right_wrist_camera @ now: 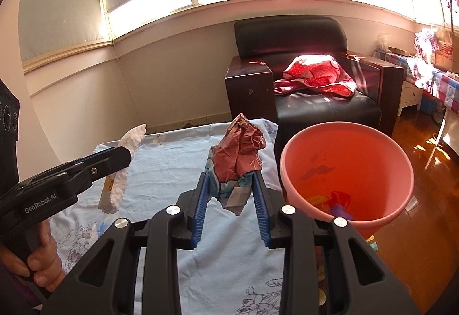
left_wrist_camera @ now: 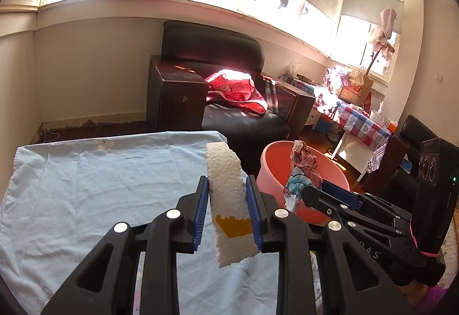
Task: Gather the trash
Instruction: 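Carry the foam block and wrapper in both grippers over the pink bucket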
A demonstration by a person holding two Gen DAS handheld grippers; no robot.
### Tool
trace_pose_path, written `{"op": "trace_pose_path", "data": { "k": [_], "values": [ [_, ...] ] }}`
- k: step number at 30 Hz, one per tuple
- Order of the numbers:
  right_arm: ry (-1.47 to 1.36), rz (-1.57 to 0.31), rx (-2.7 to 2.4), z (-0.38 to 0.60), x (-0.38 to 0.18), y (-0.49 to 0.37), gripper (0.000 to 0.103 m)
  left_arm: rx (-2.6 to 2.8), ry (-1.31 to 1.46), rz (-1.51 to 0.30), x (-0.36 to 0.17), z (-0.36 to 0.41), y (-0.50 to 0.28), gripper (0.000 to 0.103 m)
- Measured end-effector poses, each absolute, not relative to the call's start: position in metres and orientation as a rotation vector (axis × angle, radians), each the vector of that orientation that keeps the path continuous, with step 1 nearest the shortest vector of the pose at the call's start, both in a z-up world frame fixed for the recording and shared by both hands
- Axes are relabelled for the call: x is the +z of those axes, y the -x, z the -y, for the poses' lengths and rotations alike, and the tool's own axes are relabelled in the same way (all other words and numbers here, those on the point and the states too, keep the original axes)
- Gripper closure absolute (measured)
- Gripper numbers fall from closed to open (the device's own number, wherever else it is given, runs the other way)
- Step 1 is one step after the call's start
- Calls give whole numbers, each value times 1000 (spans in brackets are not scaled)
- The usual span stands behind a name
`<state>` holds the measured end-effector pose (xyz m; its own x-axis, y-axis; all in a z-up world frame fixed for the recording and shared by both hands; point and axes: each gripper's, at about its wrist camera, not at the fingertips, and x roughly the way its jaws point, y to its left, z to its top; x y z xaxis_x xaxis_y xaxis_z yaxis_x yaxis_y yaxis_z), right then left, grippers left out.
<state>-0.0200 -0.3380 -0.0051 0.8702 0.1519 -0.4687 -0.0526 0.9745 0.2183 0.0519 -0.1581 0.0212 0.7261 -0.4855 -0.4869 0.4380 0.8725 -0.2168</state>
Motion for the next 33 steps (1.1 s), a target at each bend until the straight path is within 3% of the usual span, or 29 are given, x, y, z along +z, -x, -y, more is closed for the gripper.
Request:
{"op": "trace_pose_path", "data": {
  "k": [13,33],
  "values": [
    [-243,-435,-72,411,-2,28,71,-629,80,-527,28,245,-69,77],
    [-266,-520,-165,471,-44,-1,71,-671,14,-652,-25,346,-113,77]
  ]
}}
